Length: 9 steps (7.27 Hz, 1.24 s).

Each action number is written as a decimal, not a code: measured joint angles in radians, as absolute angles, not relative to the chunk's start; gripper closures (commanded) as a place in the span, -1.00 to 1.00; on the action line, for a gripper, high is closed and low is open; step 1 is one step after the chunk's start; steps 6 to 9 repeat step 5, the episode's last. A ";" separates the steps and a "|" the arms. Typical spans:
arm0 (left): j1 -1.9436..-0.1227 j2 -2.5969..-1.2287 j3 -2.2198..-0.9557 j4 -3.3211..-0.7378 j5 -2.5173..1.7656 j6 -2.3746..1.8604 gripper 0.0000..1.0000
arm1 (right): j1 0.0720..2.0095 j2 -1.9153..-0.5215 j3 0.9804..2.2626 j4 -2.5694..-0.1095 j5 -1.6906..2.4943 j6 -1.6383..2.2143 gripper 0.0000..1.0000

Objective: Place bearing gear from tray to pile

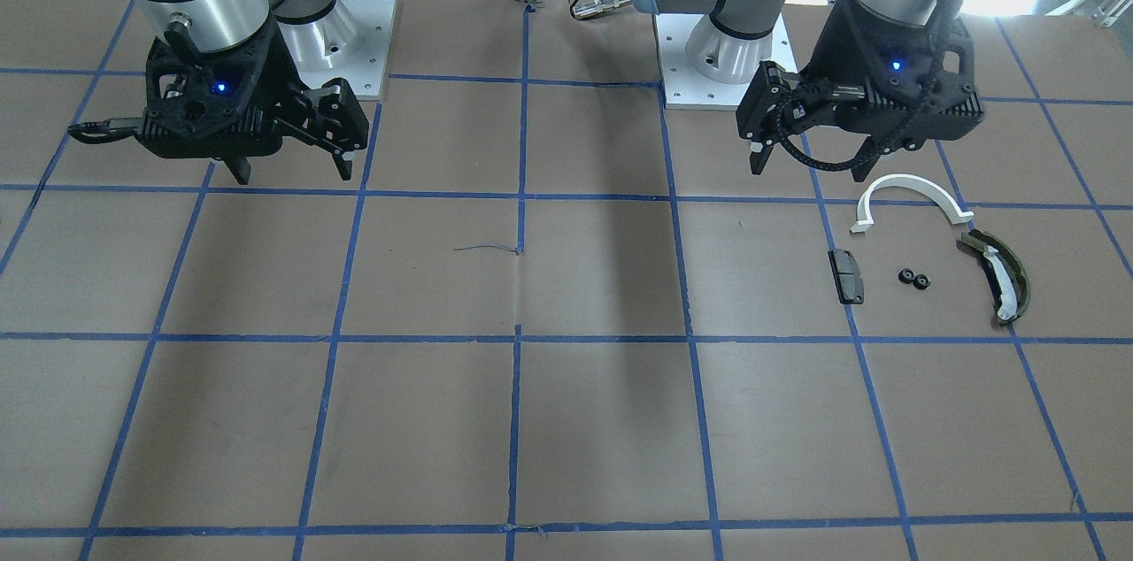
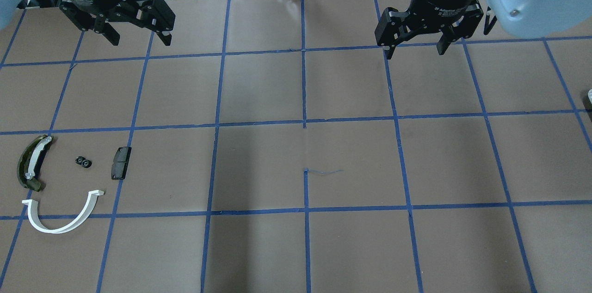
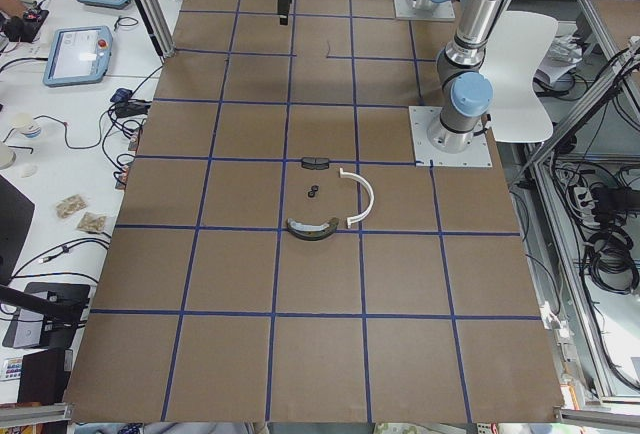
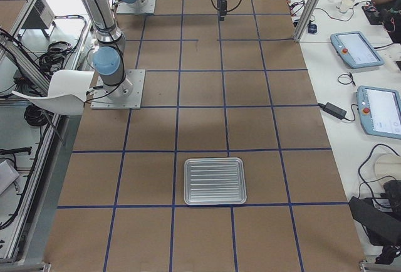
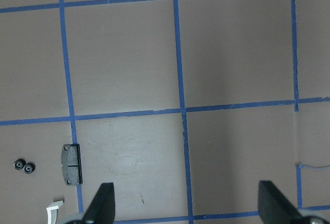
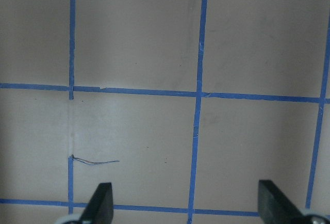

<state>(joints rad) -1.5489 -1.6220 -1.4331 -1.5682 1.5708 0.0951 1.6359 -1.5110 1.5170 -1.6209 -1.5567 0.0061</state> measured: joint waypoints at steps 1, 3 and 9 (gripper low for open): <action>-1.552 -1.622 -1.435 -1.570 1.569 0.095 -0.96 | 1.635 -1.511 1.517 -1.621 -1.556 0.005 -1.00; -1.550 -1.622 -1.444 -1.580 1.567 0.095 -0.96 | 1.635 -1.512 1.517 -1.620 -1.555 0.002 -1.00; -1.544 -1.622 -1.445 -1.594 1.565 0.092 -0.96 | 1.635 -1.512 1.517 -1.620 -1.554 0.002 -1.00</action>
